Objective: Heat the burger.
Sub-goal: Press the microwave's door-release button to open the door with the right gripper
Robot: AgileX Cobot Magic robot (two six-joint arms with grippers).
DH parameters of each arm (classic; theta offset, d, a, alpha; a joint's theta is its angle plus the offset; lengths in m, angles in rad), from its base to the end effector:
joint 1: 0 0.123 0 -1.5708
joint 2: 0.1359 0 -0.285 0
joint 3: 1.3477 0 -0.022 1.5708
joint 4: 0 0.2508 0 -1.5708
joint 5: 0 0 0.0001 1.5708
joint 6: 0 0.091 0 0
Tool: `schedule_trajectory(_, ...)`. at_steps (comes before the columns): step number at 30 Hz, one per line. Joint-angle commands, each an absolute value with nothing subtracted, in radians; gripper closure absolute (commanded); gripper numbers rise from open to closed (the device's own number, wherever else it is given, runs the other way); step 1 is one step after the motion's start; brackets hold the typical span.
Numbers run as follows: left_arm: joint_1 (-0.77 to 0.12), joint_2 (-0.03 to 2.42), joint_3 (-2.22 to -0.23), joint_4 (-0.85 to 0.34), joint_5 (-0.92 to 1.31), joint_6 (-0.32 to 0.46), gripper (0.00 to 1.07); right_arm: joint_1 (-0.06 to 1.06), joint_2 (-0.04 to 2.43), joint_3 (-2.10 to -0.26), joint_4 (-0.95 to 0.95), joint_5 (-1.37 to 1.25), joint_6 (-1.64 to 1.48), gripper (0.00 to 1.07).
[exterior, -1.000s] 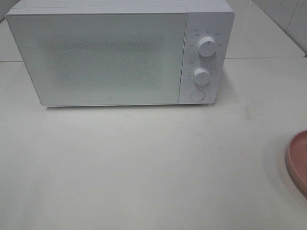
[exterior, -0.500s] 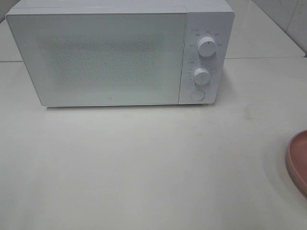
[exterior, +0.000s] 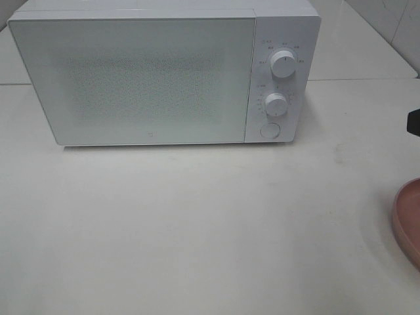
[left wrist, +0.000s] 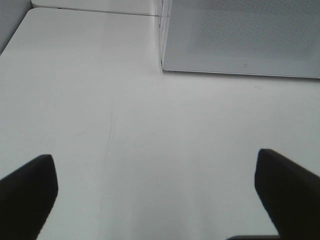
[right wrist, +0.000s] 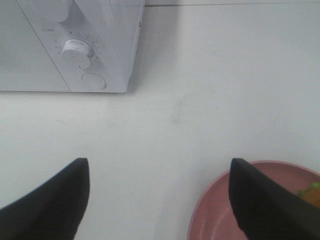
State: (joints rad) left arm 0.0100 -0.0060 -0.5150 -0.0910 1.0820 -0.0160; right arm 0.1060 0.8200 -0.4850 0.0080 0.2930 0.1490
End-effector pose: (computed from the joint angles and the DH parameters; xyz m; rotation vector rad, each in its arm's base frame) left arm -0.0085 -0.0074 0.2799 -0.0201 2.0430 -0.1126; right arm 0.1612 0.0174 0.2687 0.0522 2.1150 0.1592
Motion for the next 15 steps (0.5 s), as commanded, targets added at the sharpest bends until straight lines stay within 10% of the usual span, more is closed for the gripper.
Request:
schedule_trajectory(1, 0.004, -0.027, -0.515, -0.098, 1.069, -0.014, 0.07, 0.100, 0.858, -0.480, 0.000, 0.236, 0.148, 0.32)
schedule_trajectory(15, 0.004, -0.027, -0.515, -0.098, 1.069, -0.014, 0.07, 0.102, 1.102, -0.360, -0.020, -0.233, 0.144, 0.32)
